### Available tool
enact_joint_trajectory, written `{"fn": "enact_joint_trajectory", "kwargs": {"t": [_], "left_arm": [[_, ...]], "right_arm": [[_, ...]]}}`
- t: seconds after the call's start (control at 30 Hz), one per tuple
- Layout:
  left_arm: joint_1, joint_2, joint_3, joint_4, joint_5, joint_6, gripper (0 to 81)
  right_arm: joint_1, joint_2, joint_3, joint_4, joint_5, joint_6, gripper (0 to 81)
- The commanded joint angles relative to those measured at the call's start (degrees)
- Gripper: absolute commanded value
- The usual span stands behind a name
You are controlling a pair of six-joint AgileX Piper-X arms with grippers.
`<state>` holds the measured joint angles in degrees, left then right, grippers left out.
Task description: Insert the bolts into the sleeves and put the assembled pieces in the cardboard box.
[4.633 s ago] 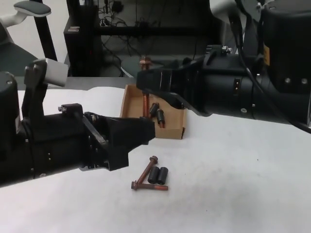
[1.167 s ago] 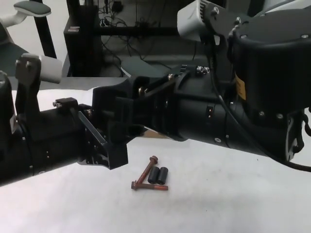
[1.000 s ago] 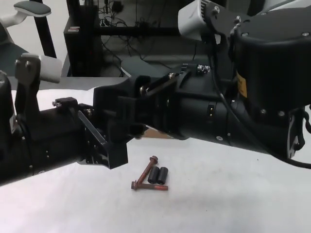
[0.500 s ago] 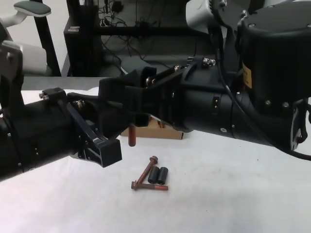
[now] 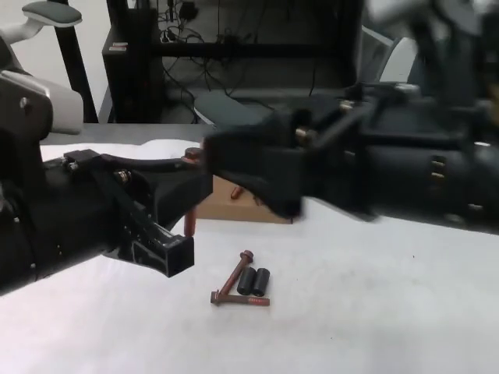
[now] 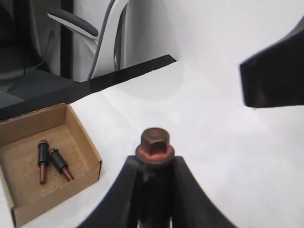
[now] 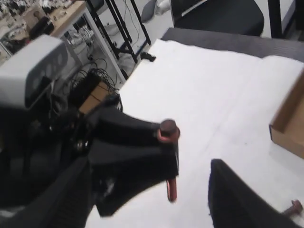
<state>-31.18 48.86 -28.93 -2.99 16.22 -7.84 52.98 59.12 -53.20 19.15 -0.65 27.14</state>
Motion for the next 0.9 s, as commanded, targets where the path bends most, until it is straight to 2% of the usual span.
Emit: {"fn": "enact_joint_trajectory", "kwargs": {"t": [0.0, 0.17, 0.27, 0.33, 0.43, 0.5, 0.63, 0.87], "left_arm": [[1.0, 1.5, -0.7, -0.7, -1.3, 1.7, 1.7], [5.8, 9.9, -3.6, 3.9, 2.3, 1.3, 1.7], [7.7, 16.9, -8.6, 9.0, 3.5, 4.5, 1.7], [8.0, 22.4, -12.8, 10.6, 3.4, 8.2, 1.7], [8.0, 30.9, -20.7, 12.3, 3.1, 10.0, 1.7], [8.0, 37.2, -26.9, 14.1, 3.1, 10.0, 1.7], [8.0, 48.2, -39.1, 19.5, 3.1, 10.0, 1.7], [8.0, 63.2, -57.6, 29.3, 0.7, 10.3, 1.7]], "right_arm": [[0.0, -3.5, -0.2, 8.9, 0.7, -0.7, 70.0], [0.0, -6.2, 0.0, 26.6, 1.8, -4.4, 70.0], [0.0, -6.2, 0.0, 34.7, 3.5, -7.9, 70.0], [0.0, -6.2, 0.0, 37.7, 6.4, -10.1, 56.3], [0.0, -6.2, 0.0, 38.4, 11.2, -13.8, 19.6], [0.0, -6.2, 0.0, 37.2, 13.0, -15.6, 1.0], [-1.9, -4.9, 0.0, 35.4, 13.6, -17.3, 1.8], [-9.0, 0.7, 0.0, 32.7, 12.5, -22.4, 1.8]]}}
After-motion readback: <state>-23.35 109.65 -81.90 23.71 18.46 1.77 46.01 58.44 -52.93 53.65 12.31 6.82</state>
